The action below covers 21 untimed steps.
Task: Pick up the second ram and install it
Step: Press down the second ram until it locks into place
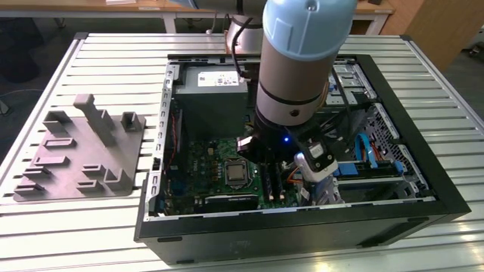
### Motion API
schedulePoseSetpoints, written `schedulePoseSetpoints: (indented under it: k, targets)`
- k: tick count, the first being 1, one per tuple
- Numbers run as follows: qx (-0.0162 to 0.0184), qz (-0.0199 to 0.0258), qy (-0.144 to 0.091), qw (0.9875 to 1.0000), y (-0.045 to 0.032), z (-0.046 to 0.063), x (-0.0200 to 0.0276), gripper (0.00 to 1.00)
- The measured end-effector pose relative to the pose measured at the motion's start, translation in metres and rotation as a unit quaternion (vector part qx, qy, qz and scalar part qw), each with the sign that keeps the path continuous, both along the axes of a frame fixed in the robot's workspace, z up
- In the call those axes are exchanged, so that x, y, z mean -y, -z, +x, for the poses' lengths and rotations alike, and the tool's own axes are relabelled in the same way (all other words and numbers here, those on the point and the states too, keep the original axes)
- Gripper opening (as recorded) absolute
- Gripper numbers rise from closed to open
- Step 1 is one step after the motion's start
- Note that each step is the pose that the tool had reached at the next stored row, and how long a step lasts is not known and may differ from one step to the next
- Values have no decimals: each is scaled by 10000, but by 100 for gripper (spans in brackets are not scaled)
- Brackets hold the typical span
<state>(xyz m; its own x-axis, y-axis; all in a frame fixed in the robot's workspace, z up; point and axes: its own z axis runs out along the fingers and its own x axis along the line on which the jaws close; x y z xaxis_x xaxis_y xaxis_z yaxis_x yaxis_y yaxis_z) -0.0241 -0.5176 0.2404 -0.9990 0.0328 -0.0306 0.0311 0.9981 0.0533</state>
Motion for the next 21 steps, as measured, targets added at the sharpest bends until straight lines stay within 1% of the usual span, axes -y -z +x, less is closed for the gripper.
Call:
schedulePoseSetpoints:
  k: [3,6,8,10,15,17,19,21]
  targets:
    - [0,0,0,10000,-92,0,0,10]
    - [0,2,0,10000,-96,0,0,10]
    - [0,18,0,10000,-91,1,-7,10]
    - [0,21,0,10000,-87,0,-38,10]
    - [0,22,0,10000,-82,0,-142,10]
    - [0,22,0,10000,-83,0,-177,10]
    - [0,23,0,10000,-84,1,-194,10]
    - [-1,22,-1,10000,-129,0,-196,10]
